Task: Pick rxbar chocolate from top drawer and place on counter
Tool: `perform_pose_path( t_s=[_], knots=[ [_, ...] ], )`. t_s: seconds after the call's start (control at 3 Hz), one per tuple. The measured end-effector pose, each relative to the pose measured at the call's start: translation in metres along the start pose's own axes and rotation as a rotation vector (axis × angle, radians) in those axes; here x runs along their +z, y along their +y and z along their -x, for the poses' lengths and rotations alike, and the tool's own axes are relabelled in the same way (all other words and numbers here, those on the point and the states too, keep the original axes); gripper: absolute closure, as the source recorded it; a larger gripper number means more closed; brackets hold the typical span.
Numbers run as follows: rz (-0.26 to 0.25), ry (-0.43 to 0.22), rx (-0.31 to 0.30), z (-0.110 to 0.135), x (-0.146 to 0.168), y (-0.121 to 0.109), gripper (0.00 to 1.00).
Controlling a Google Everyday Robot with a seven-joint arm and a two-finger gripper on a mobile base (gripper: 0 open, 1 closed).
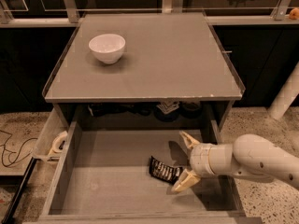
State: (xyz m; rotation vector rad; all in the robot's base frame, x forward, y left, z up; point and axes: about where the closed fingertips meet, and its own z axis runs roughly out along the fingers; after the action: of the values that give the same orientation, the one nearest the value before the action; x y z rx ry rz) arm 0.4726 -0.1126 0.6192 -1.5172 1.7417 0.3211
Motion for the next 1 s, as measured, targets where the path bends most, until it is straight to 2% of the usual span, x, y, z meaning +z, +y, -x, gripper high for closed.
perform_pose_path(
  t_s=[0.67, 1.0],
  knots=[
    [0.05, 0.033, 0.082, -0.013, 0.007, 0.018, 0.0],
    [0.084, 0.027, 0.122, -0.013, 0.012, 0.032, 0.0]
  ],
)
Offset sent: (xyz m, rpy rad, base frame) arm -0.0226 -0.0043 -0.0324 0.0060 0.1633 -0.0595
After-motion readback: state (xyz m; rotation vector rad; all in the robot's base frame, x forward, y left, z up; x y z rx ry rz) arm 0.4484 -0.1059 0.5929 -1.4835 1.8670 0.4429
